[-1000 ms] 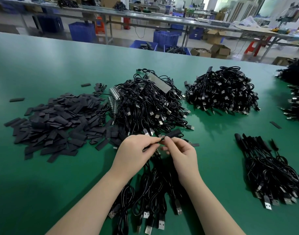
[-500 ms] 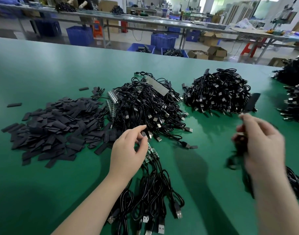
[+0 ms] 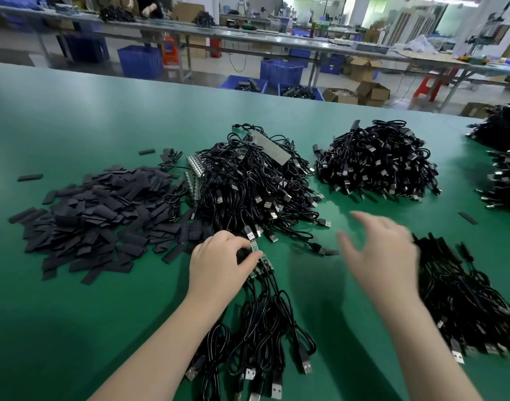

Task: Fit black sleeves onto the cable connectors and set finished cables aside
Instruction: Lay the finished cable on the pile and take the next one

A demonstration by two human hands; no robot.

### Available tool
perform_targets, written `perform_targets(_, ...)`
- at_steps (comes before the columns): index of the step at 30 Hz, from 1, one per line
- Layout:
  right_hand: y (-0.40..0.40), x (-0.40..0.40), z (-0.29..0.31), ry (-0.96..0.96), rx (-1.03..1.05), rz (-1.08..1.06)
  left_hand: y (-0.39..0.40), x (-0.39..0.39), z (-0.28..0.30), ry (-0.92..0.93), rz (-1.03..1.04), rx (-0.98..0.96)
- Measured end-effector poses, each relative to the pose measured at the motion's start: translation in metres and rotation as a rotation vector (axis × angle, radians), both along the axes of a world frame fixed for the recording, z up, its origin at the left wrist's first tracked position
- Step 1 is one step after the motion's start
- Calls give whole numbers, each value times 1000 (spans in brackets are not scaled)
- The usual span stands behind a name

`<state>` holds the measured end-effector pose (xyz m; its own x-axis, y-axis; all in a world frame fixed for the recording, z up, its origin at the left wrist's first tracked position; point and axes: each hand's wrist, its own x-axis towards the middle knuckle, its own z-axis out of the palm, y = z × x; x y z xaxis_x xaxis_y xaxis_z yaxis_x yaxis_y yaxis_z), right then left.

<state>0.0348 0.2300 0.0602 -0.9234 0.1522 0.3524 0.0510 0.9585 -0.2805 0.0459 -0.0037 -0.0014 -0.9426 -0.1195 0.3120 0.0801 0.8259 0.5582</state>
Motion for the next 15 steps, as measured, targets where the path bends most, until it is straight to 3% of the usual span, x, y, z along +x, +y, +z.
perform_targets(3, -48, 2, -11, -153, -373, 372, 0, 2, 1, 91, -68, 172)
perform_targets(5, -70, 6, -19, -196, -519, 453, 2, 3, 6, 106, -83, 381)
perform_targets(10, -86, 8, -35, -156, -827, 428, -8, 0, 41, 121, -109, 1253)
perform_targets(13, -96, 7, -36, -120, -800, 449, -32, -2, 67, 90, -109, 1702)
perform_targets(15, -109, 1, -35, -39, -503, 501, -53, -2, 79, 42, -197, 1853)
